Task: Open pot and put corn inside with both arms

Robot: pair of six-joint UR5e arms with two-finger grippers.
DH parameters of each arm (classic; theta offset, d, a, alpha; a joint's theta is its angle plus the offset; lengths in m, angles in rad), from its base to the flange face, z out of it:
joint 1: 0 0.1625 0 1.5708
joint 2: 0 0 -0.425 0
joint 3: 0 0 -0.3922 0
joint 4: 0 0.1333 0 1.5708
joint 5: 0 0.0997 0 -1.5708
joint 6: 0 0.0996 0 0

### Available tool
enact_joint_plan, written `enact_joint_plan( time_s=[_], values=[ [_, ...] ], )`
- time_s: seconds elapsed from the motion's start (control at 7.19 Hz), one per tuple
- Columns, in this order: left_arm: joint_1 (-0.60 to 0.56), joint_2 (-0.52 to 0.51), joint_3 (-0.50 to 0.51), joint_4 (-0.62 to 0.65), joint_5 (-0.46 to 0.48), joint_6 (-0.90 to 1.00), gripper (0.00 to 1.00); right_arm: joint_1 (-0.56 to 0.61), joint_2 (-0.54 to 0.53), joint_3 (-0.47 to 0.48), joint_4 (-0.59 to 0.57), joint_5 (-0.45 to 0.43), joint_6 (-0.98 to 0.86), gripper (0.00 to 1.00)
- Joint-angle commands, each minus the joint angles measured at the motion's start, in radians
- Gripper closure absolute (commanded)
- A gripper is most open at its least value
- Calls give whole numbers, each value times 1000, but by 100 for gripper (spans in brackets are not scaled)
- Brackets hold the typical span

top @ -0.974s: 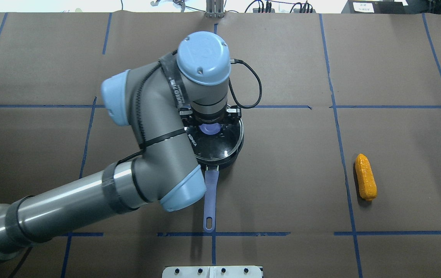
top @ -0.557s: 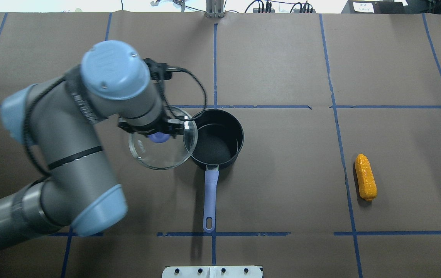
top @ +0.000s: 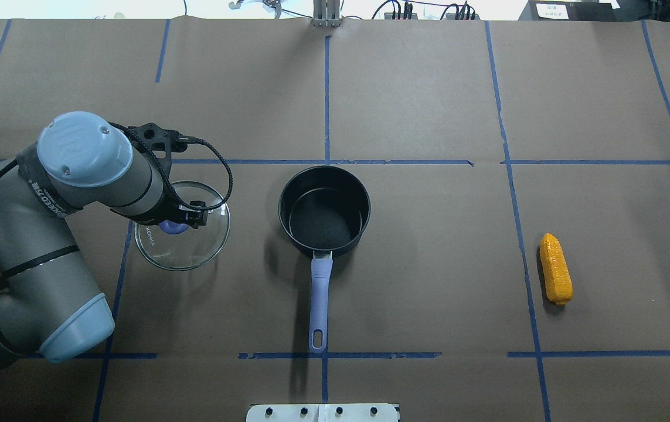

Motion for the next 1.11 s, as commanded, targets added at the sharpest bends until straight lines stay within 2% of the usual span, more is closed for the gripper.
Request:
enact_joint_plan(
  time_s=[0.0,0.28,0.42,0.56,0.7,0.83,0.97],
  values=[
    [-14,39,48,-38,-68,7,100,0,0,0,0,2,0,0],
    [-14,44,126,-152,-110,4,98,-8,0,0,0,3,3,0],
    [-17,47,131,-163,-136,5,90,-11,1,1,0,5,5,0],
    [-17,47,147,-165,-138,9,54,-23,3,3,0,5,6,0],
    [-20,47,144,-168,-136,7,1,-32,6,4,9,6,14,0],
    [-55,47,127,-165,-139,9,0,-67,8,9,68,20,120,0],
    [-87,51,116,-162,-156,9,0,-128,6,9,213,25,325,0]
  ],
)
